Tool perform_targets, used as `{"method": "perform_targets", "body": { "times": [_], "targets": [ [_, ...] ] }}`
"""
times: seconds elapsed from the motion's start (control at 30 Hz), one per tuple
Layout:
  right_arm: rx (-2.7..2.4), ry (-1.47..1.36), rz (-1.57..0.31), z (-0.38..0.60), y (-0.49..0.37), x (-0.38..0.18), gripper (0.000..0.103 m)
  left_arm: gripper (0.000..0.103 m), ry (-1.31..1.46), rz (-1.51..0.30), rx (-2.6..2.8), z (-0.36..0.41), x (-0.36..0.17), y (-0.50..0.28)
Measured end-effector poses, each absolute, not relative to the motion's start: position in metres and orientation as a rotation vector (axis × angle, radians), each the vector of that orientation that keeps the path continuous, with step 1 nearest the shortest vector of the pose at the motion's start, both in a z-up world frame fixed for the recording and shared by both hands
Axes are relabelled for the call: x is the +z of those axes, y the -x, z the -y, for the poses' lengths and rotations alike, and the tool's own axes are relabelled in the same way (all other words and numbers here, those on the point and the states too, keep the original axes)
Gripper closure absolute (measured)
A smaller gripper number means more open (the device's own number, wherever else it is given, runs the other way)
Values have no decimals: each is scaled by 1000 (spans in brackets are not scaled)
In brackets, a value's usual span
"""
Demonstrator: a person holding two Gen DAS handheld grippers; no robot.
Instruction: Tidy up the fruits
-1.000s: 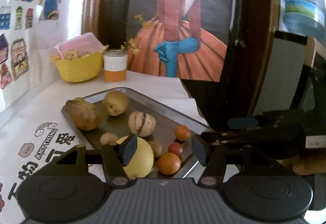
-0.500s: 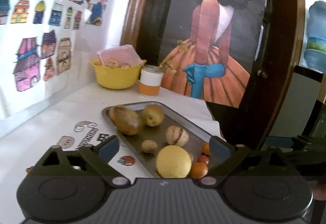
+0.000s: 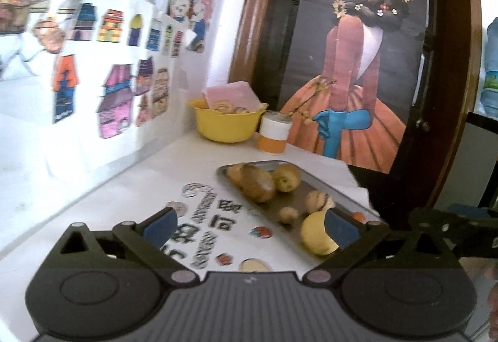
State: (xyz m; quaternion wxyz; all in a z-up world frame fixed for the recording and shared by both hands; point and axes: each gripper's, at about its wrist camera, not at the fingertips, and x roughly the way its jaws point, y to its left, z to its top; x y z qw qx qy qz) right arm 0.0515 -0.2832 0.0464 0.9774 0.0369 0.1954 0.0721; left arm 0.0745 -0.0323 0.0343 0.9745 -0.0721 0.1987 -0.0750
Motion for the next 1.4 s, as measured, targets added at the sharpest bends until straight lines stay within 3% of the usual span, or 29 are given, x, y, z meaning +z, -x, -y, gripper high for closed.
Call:
{"method": "perform_targets", "body": {
  "times": [0.43,1.4],
  "targets": [
    [91,-77,-327,223,6,29,1,1,131,-398,-91,-23,21,-19],
    [62,-55,-275,199,54,-14,1,1,128,-372,-78,-48,-10,33]
  ]
}}
